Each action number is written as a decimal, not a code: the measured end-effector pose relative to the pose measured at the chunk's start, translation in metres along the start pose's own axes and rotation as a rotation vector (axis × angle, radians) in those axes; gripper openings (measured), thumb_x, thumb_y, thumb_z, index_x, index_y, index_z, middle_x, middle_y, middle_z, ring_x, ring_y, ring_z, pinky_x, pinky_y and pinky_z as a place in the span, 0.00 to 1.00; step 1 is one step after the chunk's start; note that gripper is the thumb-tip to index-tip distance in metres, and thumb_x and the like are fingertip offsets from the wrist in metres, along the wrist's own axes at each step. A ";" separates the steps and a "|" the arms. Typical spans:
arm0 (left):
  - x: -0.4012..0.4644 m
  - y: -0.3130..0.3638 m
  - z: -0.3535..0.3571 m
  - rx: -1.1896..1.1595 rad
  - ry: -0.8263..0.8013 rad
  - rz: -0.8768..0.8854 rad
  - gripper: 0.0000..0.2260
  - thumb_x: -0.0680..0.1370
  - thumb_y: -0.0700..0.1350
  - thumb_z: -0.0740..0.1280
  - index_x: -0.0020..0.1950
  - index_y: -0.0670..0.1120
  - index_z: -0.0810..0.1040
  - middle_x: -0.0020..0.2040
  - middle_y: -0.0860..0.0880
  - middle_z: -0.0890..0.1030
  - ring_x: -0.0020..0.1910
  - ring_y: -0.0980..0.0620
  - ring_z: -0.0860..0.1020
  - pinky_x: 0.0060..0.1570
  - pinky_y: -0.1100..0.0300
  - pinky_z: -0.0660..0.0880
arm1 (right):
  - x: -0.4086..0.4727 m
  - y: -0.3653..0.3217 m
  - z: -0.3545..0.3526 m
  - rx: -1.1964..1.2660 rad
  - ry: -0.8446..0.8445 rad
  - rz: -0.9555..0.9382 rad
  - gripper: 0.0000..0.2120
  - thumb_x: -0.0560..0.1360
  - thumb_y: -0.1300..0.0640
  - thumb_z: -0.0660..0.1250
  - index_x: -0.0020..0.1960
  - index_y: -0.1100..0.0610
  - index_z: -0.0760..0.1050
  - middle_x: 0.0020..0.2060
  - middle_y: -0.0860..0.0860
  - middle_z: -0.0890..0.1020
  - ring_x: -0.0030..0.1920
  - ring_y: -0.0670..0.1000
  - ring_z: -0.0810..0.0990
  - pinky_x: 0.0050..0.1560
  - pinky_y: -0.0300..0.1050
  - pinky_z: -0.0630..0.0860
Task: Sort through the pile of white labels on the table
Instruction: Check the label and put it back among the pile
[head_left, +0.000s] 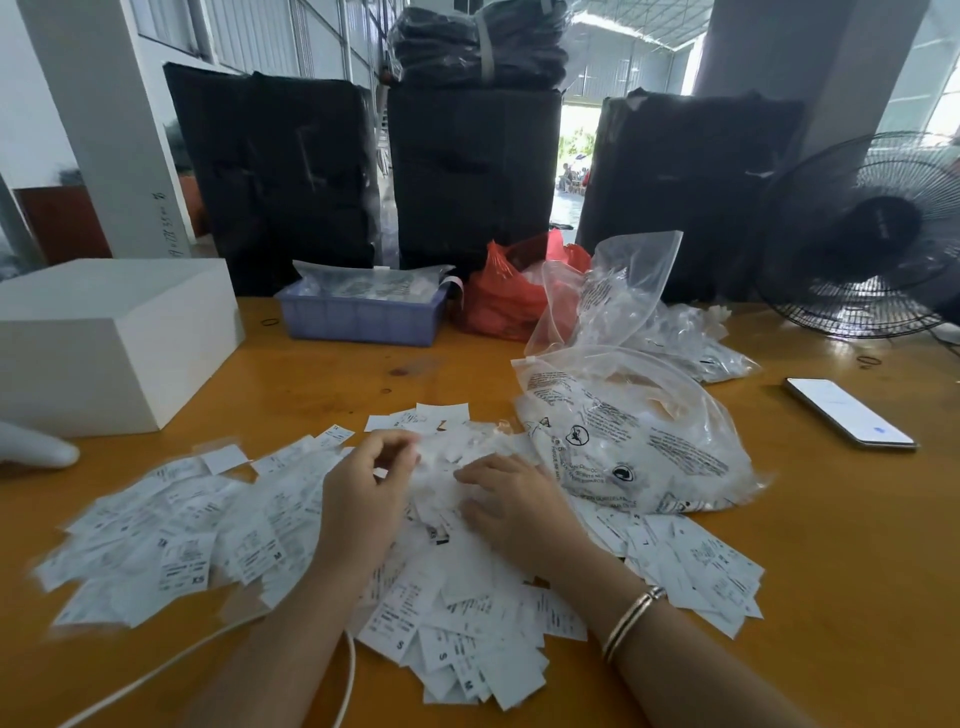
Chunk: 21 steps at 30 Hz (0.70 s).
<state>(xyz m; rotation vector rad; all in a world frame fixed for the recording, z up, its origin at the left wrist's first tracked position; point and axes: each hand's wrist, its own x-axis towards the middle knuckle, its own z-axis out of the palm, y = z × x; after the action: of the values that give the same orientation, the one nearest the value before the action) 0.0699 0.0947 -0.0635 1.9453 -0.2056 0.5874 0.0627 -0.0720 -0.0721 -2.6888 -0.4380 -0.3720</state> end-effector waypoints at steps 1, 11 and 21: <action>0.000 0.000 0.000 0.004 0.006 0.002 0.05 0.78 0.43 0.66 0.50 0.52 0.79 0.42 0.59 0.81 0.45 0.68 0.76 0.38 0.77 0.71 | 0.001 -0.002 0.002 -0.063 -0.020 -0.030 0.19 0.78 0.48 0.59 0.68 0.49 0.70 0.66 0.44 0.73 0.65 0.49 0.68 0.64 0.47 0.61; 0.001 -0.002 0.001 -0.053 0.037 -0.034 0.04 0.78 0.45 0.65 0.46 0.52 0.79 0.43 0.61 0.81 0.45 0.68 0.76 0.38 0.75 0.71 | 0.001 -0.010 0.001 -0.205 0.005 -0.142 0.17 0.82 0.51 0.53 0.63 0.52 0.76 0.56 0.49 0.80 0.58 0.52 0.73 0.59 0.47 0.64; -0.001 0.002 0.003 -0.060 0.005 -0.020 0.06 0.78 0.42 0.66 0.47 0.53 0.76 0.42 0.58 0.82 0.44 0.69 0.77 0.39 0.78 0.71 | -0.002 -0.004 0.001 -0.155 0.052 -0.060 0.16 0.79 0.46 0.57 0.63 0.49 0.75 0.59 0.46 0.76 0.59 0.48 0.71 0.61 0.47 0.64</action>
<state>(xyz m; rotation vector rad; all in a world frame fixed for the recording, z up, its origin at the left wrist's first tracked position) 0.0693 0.0915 -0.0636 1.8861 -0.1980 0.5667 0.0593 -0.0689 -0.0721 -2.8133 -0.4938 -0.5109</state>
